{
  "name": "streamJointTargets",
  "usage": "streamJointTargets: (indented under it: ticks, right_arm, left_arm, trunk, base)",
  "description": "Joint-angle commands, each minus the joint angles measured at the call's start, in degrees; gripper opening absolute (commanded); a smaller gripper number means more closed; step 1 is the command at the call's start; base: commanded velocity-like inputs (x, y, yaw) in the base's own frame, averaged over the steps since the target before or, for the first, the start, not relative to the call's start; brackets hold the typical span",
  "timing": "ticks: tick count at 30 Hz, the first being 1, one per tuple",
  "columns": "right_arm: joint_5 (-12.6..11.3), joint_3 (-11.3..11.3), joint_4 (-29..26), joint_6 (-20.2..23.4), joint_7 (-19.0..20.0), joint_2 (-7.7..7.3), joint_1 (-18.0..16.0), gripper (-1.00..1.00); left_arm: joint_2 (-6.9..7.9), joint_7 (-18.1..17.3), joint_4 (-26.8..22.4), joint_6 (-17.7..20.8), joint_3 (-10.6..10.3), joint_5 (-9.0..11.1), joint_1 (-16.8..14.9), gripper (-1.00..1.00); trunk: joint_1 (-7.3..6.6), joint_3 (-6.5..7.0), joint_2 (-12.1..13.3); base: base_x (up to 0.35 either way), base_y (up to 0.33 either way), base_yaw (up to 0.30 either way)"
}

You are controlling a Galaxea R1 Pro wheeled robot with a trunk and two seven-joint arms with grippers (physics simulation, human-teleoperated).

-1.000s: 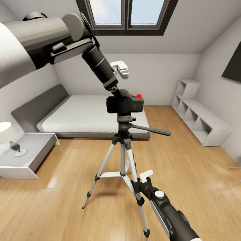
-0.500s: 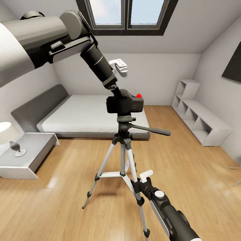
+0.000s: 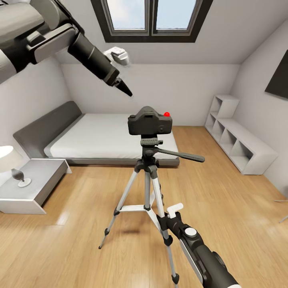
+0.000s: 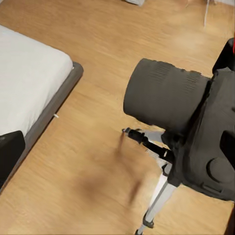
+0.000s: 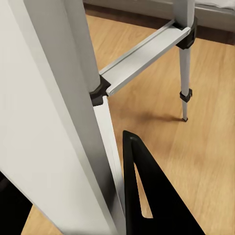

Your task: Attach the digital camera to the camera tripod in the bedroom.

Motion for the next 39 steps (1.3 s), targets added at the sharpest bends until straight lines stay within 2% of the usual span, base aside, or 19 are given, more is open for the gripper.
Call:
streamJointTargets:
  ticks: [1,2,5,11,23,26,31,35,36,39]
  right_arm:
    - [2.79,-0.1,-0.01,0.3,0.05,0.02,-0.03,-1.0]
    - [2.79,-0.1,-0.01,0.3,0.05,0.02,-0.03,-1.0]
    - [2.79,-0.1,-0.02,0.3,0.05,0.02,-0.03,-1.0]
    - [2.79,-0.11,-0.02,0.3,0.05,0.02,-0.03,-1.0]
    - [2.79,-0.1,-0.03,0.32,0.05,0.02,-0.03,-1.0]
    - [2.79,-0.1,-0.04,0.37,0.05,0.03,-0.03,-1.0]
    - [2.79,-0.11,-0.05,0.44,0.05,0.08,-0.03,-1.0]
    - [2.79,-0.11,-0.07,0.46,0.05,0.04,-0.03,-1.0]
    - [0.26,-0.37,0.13,0.17,-0.19,0.0,0.29,-1.0]
    - [-0.17,-0.56,0.51,-0.89,-0.45,0.39,1.19,-1.0]
  left_arm:
    - [0.65,0.05,0.05,0.33,0.73,0.45,-0.13,1.0]
    - [1.79,0.09,0.17,0.31,2.79,0.43,-0.13,1.0]
    - [3.26,0.13,0.27,0.29,5.51,0.45,-0.13,1.0]
    - [5.67,0.16,0.41,0.25,8.11,0.51,-0.13,1.0]
    - [10.9,0.17,1.41,0.23,8.97,0.96,-0.02,1.0]
    - [12.72,0.22,1.83,-0.12,8.96,0.98,0.41,1.0]
    - [14.84,0.25,3.18,-2.4,8.96,0.99,1.82,1.0]
    - [16.09,0.26,5.37,-5.55,8.96,0.99,4.3,1.0]
    - [16.41,-0.08,5.02,-5.21,8.6,0.6,3.96,1.0]
    - [17.37,-1.04,4.07,-4.26,8.48,-0.25,3.0,1.0]
  trunk:
    - [0.05,-0.13,-0.09]
    - [0.05,-0.13,-0.09]
    - [0.05,-0.13,-0.09]
    - [0.05,-0.13,-0.09]
    - [0.05,-0.13,-0.09]
    - [0.05,-0.13,-0.09]
    - [0.05,-0.13,-0.09]
    - [0.05,-0.13,-0.09]
    - [0.05,-0.13,-0.09]
    - [0.05,-0.13,-0.09]
  base:
    - [0.0,0.0,0.0]
    - [0.0,0.0,0.0]
    - [0.0,0.0,0.0]
    - [0.0,0.0,0.0]
    - [0.0,0.0,0.0]
    - [0.0,0.0,0.0]
    - [0.0,0.0,0.0]
    - [0.0,0.0,0.0]
    - [0.0,0.0,0.0]
    - [0.0,0.0,0.0]
